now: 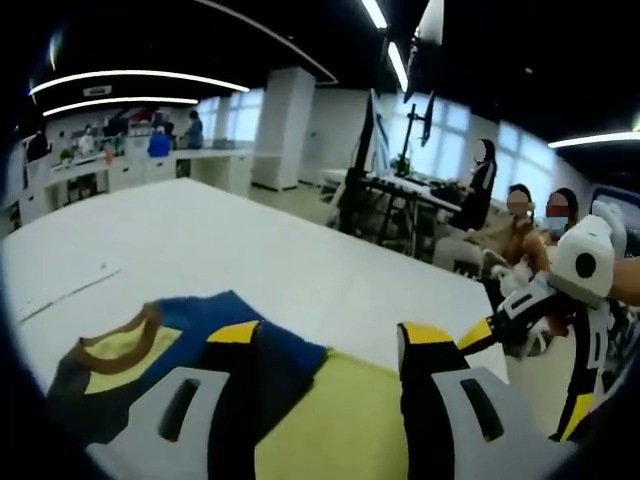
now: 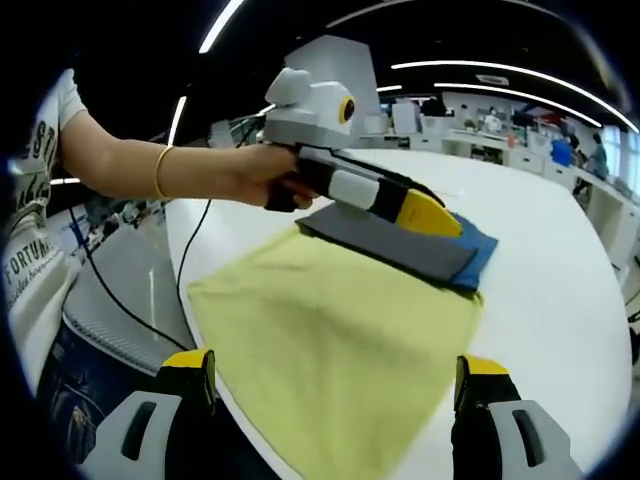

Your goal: Fold the garment on the visible template until the final outline fits inside the template.

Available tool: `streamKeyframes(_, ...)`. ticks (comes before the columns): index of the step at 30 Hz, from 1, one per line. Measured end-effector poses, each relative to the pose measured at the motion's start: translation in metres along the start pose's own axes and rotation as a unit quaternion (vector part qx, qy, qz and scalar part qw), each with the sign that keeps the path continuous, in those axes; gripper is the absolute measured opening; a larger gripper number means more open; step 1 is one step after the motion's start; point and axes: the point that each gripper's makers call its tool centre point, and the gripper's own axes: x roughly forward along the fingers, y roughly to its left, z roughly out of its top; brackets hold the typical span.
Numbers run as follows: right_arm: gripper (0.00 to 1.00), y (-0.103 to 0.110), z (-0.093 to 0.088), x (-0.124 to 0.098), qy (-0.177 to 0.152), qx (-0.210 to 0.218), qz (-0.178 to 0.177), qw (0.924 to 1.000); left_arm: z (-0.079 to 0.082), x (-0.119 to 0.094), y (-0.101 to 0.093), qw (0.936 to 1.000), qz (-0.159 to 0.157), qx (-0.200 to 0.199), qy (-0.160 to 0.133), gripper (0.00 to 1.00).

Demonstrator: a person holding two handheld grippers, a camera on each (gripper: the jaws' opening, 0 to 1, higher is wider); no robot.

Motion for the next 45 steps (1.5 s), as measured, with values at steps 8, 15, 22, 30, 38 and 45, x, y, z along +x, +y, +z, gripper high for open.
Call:
streamKeyframes(8,0.99,0.003,0.002,0.001,0.006,-0.013,0.011,0.9998,-0.003,-0.022,0.002,0.9999,0.012,0.0,-0.004,0.68)
streamKeyframes(15,0.99,0.005,0.001,0.001,0.02,-0.03,0.02,0.9991,-0.015,-0.051,0.005,0.9998,0.018,0.004,0.002,0.71)
streamKeyframes(22,0.99,0.01,-0.007,0.0,0.042,-0.05,0.04,0.9971,-0.043,-0.079,0.003,0.9994,0.013,0.011,0.031,0.71)
streamKeyframes(30,0.99,0.013,-0.019,-0.003,0.074,-0.075,0.057,0.9927,-0.066,-0.11,-0.008,0.9984,0.0,0.018,0.054,0.7)
streamKeyframes(38,0.9,0.011,-0.029,-0.003,0.108,-0.115,0.061,0.9856,-0.088,-0.139,-0.017,0.9962,-0.005,0.034,0.08,0.69)
streamKeyframes(45,0.84,0.012,-0.034,-0.002,0.121,-0.134,0.065,0.9815,-0.106,-0.164,-0.025,0.994,-0.008,0.043,0.1,0.66)
